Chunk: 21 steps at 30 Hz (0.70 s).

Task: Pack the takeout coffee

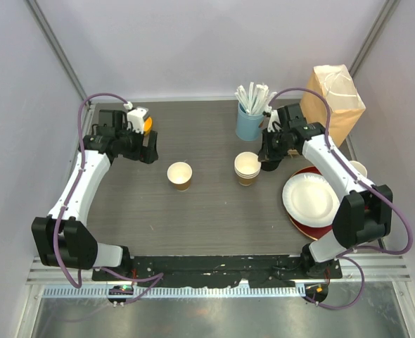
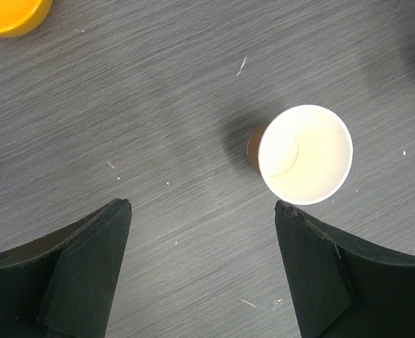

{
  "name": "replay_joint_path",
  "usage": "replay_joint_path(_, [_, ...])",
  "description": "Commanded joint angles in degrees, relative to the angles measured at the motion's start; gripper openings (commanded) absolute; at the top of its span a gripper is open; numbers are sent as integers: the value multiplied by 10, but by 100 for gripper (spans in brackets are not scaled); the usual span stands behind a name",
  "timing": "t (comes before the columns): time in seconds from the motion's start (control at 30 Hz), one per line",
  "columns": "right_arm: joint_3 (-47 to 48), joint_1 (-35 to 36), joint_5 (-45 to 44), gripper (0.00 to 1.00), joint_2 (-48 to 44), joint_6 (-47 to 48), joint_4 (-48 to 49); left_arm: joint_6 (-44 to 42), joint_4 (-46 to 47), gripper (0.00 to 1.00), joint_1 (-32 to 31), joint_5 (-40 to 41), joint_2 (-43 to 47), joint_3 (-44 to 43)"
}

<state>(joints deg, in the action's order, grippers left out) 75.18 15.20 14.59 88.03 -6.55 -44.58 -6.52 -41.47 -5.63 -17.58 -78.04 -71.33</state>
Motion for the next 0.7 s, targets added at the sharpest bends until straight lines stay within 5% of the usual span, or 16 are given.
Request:
replay_joint_path(0.0, [16,2,51,1,-57,-15,44,-6,0,87,-2,-18,17,-6])
replay_joint_path(0.37, [-21,22,-163,1,-11,-1,-11,-5,0,87,-2,-22,18,-7])
replay_joint_path(0.5, [4,26,17,1,-36,13,-2,-4,-2,87,-2,-24,17,-10])
replay_joint_path(0.67, [16,22,52,1,-67,-7,33,-3,-3,87,-2,-25,21,-10])
